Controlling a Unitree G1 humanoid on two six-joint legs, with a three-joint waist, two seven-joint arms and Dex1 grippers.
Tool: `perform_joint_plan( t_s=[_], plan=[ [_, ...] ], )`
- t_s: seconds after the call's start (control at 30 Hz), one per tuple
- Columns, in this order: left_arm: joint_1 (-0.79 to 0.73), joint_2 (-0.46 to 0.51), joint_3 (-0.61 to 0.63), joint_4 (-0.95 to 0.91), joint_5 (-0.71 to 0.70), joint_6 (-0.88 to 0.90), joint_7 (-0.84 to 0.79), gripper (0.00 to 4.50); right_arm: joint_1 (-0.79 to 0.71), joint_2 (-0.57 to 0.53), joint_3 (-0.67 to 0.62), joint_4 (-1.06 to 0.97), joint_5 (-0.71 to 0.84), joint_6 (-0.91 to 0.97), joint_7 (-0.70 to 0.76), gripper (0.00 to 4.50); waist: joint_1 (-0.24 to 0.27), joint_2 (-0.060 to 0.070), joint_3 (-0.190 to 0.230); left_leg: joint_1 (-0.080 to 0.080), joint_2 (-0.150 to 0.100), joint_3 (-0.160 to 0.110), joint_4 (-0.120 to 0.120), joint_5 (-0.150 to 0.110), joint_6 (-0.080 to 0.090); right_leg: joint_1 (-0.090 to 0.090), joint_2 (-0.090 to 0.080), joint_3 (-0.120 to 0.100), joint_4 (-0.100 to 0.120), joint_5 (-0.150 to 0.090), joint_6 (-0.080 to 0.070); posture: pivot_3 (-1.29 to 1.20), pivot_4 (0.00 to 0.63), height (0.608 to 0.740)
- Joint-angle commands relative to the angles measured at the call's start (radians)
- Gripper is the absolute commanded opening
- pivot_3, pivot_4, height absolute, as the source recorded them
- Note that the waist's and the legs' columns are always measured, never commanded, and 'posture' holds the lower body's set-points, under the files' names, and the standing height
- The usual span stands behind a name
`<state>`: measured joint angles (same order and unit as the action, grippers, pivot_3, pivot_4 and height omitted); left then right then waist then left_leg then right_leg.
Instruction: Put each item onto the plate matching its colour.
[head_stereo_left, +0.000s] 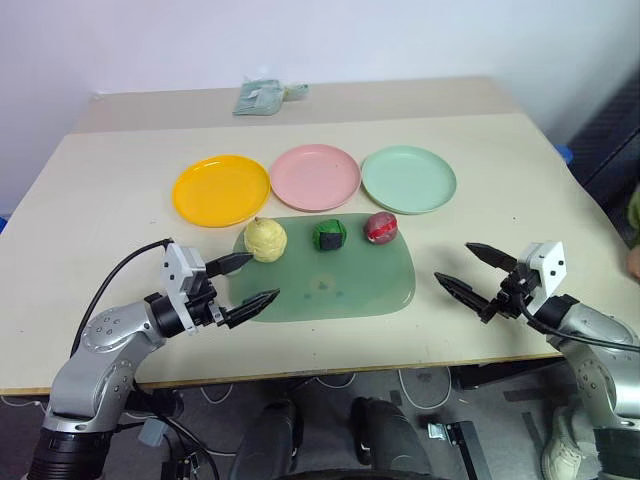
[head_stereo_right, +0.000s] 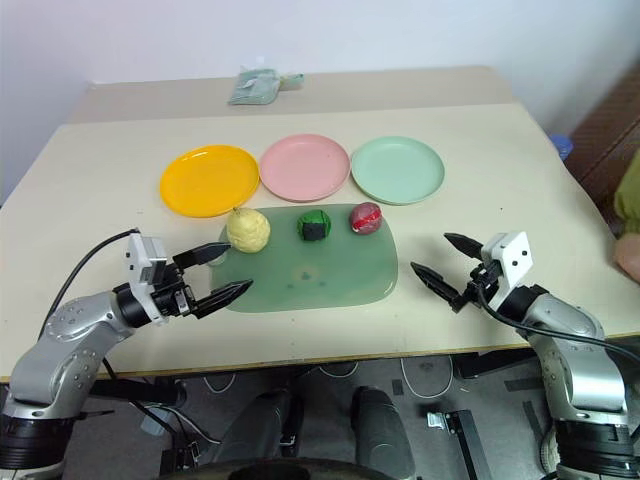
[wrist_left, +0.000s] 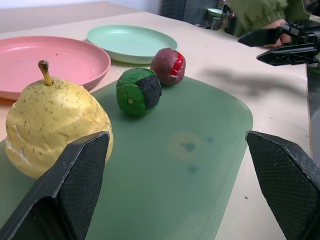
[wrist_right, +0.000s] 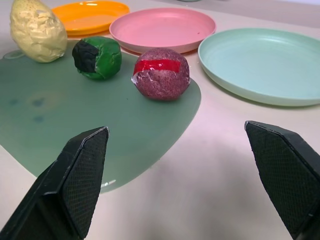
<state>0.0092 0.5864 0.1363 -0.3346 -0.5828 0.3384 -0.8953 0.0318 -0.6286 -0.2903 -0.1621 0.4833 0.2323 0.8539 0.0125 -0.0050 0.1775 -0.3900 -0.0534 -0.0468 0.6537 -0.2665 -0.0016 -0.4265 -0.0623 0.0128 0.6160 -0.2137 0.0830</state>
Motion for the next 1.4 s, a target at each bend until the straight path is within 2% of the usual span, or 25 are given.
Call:
perform_joint_plan(
  t_s=[0.03, 0.33, 0.63, 1.07, 1.4],
  plan=[
    [-0.004, 0.005, 0.005, -0.034, -0.004, -0.007, 0.001, 4.5, 0.002, -0.015, -0.03, -0.045, 0.013, -0.011, -0.001, 4.45, 0.0, 0.0, 0.0, 0.0, 0.0, 0.0, 0.0, 0.0, 0.0, 0.0, 0.0, 0.0, 0.0, 0.0, 0.0, 0.0, 0.15, 0.74],
    [-0.018, 0.004, 0.004, -0.016, 0.001, -0.013, 0.001, 4.5, 0.011, -0.015, -0.03, -0.059, 0.015, -0.016, -0.001, 4.45, 0.0, 0.0, 0.0, 0.0, 0.0, 0.0, 0.0, 0.0, 0.0, 0.0, 0.0, 0.0, 0.0, 0.0, 0.0, 0.0, 0.15, 0.74],
    [-0.013, -0.018, 0.002, -0.006, 0.03, -0.022, 0.044, 4.5, 0.007, -0.016, -0.025, -0.102, 0.06, -0.042, 0.076, 4.45, 0.0, 0.0, 0.0, 0.0, 0.0, 0.0, 0.0, 0.0, 0.0, 0.0, 0.0, 0.0, 0.0, 0.0, 0.0, 0.0, 0.15, 0.74],
    [-0.009, -0.127, 0.035, -0.049, 0.025, 0.026, 0.262, 4.5, -0.122, -0.015, 0.101, -0.076, 0.06, -0.067, 0.203, 4.45, 0.0, 0.0, 0.0, 0.0, 0.0, 0.0, 0.0, 0.0, 0.0, 0.0, 0.0, 0.0, 0.0, 0.0, 0.0, 0.0, 0.15, 0.74],
    [-0.117, -0.153, 0.019, 0.018, 0.074, 0.052, 0.387, 4.5, -0.161, 0.003, 0.105, -0.1, 0.099, -0.042, 0.177, 4.45, 0.001, -0.001, 0.0, 0.0, 0.0, 0.0, 0.001, 0.0, 0.0, 0.0, 0.0, 0.0, 0.0, 0.0, 0.001, 0.0, 0.15, 0.74]
  ],
)
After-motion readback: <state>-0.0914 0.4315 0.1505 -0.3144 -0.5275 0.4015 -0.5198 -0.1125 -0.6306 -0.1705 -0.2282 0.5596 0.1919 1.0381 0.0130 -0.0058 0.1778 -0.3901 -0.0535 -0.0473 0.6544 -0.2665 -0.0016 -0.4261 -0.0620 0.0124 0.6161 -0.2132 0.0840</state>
